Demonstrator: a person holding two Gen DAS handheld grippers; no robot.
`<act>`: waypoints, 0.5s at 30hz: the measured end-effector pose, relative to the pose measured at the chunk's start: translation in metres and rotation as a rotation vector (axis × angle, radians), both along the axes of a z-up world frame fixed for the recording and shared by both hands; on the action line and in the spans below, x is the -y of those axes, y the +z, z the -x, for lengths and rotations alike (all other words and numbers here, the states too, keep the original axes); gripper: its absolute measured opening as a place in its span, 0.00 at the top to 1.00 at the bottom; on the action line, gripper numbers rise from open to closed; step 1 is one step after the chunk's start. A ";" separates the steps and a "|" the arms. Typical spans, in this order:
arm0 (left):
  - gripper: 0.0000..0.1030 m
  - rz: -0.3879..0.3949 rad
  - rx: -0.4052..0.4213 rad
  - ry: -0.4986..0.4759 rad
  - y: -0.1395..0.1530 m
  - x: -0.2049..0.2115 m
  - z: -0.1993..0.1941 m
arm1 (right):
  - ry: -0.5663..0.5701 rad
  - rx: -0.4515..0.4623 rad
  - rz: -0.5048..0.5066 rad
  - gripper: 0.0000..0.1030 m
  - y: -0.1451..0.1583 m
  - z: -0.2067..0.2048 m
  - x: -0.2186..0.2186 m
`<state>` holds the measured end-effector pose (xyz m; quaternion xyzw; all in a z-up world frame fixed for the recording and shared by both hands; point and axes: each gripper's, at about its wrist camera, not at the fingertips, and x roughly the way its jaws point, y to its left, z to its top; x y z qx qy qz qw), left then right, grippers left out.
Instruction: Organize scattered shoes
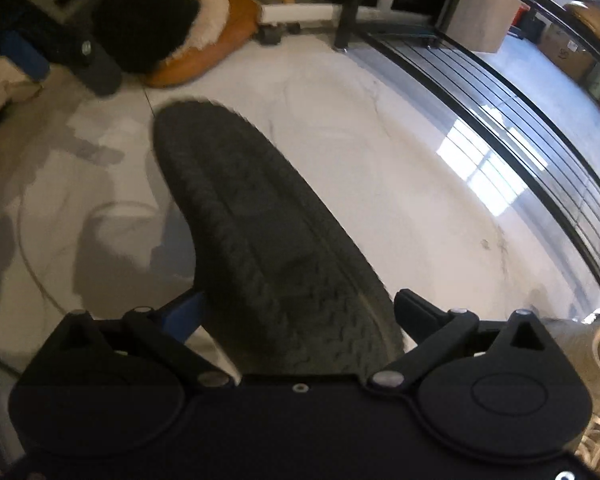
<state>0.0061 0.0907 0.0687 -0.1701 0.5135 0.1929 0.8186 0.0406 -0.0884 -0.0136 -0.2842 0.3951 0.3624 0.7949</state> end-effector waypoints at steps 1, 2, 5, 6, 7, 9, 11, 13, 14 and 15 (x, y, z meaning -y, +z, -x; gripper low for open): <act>0.01 -0.012 0.015 -0.012 0.002 0.002 0.000 | 0.019 0.016 0.009 0.02 -0.002 0.003 -0.006; 0.01 -0.019 0.022 -0.022 0.004 0.004 0.000 | 0.049 0.038 0.025 0.02 -0.004 0.008 -0.013; 0.01 -0.029 0.033 -0.057 0.007 0.011 -0.001 | 0.119 0.078 0.073 0.02 -0.011 0.023 -0.024; 0.01 -0.027 0.032 -0.059 0.006 0.011 -0.001 | 0.134 0.087 0.084 0.02 -0.012 0.027 -0.025; 0.01 -0.029 0.028 -0.058 0.005 0.011 -0.001 | 0.153 0.099 0.100 0.02 -0.014 0.031 -0.026; 0.01 -0.033 0.018 -0.055 0.003 0.011 -0.002 | 0.185 0.124 0.127 0.02 -0.016 0.037 -0.025; 0.01 -0.026 0.005 -0.051 0.000 0.009 -0.003 | 0.224 0.151 0.145 0.02 -0.015 0.042 -0.020; 0.01 -0.020 -0.001 -0.054 -0.003 0.009 -0.007 | 0.260 0.169 0.169 0.01 -0.015 0.047 -0.017; 0.01 -0.016 -0.005 -0.059 -0.004 0.011 -0.007 | 0.278 0.175 0.191 0.01 -0.017 0.048 -0.016; 0.01 -0.016 -0.006 -0.064 -0.004 0.012 -0.008 | 0.295 0.180 0.213 0.01 -0.019 0.049 -0.016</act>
